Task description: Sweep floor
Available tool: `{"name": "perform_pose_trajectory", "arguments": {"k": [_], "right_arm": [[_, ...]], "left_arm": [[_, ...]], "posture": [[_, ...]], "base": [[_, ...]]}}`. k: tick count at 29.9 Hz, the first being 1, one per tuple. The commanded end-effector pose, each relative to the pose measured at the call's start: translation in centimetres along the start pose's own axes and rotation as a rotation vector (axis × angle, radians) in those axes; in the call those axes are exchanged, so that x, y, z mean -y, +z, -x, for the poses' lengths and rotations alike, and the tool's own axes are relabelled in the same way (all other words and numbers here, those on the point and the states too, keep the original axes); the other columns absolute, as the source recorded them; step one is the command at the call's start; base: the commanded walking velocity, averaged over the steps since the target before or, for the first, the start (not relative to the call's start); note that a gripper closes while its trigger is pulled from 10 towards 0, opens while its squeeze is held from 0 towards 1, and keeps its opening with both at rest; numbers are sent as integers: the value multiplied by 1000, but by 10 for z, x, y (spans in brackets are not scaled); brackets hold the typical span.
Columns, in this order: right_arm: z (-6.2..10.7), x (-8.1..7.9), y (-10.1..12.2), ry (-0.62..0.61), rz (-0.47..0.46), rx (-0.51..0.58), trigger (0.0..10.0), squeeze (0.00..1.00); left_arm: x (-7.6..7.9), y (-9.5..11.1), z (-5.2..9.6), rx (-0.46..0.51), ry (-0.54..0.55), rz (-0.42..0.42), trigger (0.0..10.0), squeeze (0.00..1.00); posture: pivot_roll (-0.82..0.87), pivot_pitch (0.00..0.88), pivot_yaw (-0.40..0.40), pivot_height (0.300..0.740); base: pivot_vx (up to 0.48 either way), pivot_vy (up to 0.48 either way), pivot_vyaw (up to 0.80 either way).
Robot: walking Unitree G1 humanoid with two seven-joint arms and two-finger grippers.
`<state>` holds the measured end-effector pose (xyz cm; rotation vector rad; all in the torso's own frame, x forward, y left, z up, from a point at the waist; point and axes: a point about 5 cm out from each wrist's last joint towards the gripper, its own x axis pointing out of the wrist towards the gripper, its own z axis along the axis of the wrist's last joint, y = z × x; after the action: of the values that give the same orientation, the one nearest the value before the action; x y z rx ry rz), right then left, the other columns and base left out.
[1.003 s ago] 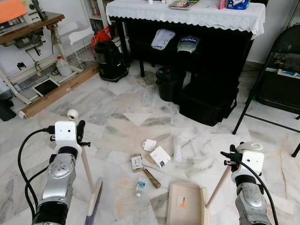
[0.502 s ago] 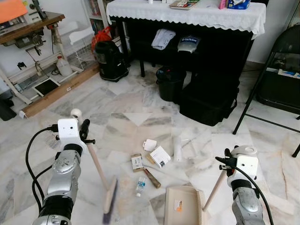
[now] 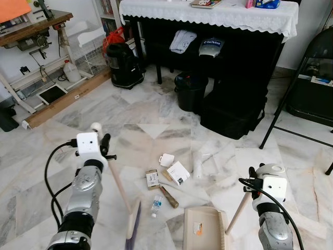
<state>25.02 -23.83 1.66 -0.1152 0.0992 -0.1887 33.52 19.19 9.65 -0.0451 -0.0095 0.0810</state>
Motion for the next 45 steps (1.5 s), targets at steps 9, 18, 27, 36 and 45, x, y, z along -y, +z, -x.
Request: {"name": "perform_pose_trajectory", "arguments": {"k": [9,18,27,36,45], "right_arm": [[-5,9,21,-10,57,103,10000,0],[-3,5,20,7,58,95,10000,0],[6,0,10,20,47,57,10000,0],[5,0,9,20,47,41,10000,0],[0,-3,10,22,44,33,10000,0]], "left_arm": [[-2,7,-7,45,8,-2,10000,0],[-1,-2,-4,-6,-61,21,10000,0],[-1,-6,-1,-24,-96,43,10000,0],[7,-2,0,-38,-226,82,10000,0],[-6,16,-3,16,-234,24,10000,0]], "posture": [[-9,86,88,740],[-1,105,82,740],[9,118,83,740],[13,108,84,740],[23,89,82,740]], "base": [[0,0,0],[0,0,0],[0,0,0],[0,0,0],[0,0,0]]}}
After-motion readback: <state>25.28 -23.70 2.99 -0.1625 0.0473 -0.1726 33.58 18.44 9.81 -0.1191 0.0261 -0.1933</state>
